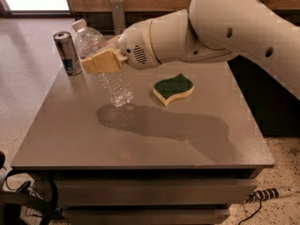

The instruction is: Place water bottle upright

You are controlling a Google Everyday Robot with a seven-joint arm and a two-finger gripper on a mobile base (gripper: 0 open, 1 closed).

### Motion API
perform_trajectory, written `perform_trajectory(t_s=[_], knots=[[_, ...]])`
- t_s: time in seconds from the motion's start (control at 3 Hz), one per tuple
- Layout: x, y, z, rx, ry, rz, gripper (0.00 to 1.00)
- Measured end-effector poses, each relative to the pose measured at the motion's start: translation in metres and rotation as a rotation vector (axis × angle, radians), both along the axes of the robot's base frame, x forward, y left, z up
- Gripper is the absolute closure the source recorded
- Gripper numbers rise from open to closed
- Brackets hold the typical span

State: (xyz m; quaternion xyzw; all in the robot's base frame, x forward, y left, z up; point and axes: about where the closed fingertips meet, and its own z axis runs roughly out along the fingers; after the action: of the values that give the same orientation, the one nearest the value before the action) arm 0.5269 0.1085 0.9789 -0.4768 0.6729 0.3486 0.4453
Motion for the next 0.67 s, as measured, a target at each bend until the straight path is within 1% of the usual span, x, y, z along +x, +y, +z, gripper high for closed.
perform_trajectory(t_s=[0.33,0.67], knots=[[0.008,0.022,-0.012,0.078,-0.063,0.02,1.0],[0.013,0.036,-0.021,0.14,-0.111,0.044,1.0]])
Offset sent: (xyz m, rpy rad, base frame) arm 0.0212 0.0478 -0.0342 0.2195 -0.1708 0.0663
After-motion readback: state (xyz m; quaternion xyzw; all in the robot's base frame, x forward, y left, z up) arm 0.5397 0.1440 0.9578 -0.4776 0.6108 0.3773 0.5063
